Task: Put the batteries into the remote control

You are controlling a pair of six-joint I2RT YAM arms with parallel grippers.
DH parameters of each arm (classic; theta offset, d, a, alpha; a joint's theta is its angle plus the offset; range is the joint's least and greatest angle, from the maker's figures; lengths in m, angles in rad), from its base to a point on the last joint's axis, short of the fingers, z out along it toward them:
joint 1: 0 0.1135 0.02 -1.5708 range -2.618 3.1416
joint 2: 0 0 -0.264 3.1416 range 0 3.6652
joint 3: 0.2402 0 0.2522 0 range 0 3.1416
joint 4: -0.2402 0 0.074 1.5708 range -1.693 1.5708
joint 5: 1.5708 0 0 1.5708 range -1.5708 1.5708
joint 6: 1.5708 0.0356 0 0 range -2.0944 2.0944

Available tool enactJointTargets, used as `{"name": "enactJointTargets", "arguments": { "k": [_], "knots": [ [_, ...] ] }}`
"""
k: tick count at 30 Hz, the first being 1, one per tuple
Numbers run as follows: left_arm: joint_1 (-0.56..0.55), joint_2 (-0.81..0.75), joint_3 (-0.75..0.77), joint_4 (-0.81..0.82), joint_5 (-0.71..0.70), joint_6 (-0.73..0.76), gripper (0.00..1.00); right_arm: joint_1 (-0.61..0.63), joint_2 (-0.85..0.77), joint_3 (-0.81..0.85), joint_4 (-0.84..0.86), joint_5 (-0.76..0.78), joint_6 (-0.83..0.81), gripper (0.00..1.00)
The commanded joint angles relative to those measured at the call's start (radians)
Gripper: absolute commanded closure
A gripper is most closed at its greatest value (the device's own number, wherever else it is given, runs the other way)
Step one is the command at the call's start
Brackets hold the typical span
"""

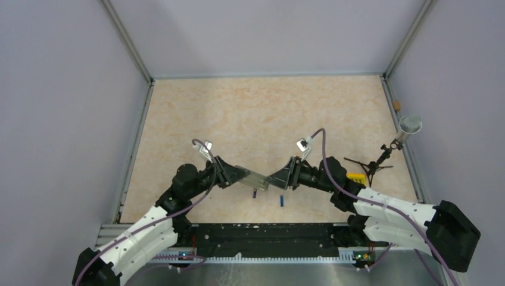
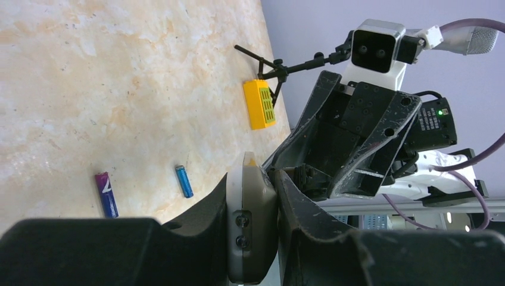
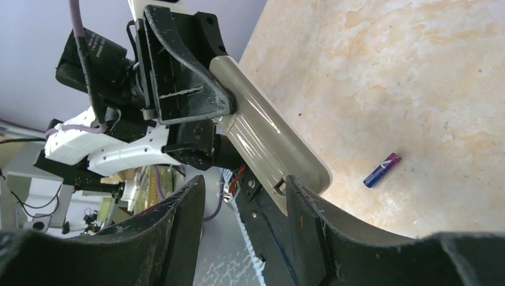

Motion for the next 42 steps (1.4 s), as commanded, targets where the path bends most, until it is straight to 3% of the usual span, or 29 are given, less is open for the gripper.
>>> {"name": "enactJointTargets", "arguments": {
  "k": [1,42],
  "knots": [
    [-0.001,-0.025,0.048,-0.003,-0.036,0.026,1.0,0.033,0.024,0.08,-0.051,0.033,-0.045,0.49],
    [-0.001,-0.086,0.041,-0.043,-0.072,0.048,1.0,0.082,0.169,0.148,-0.059,0.057,-0.021,0.49]
  ]
}}
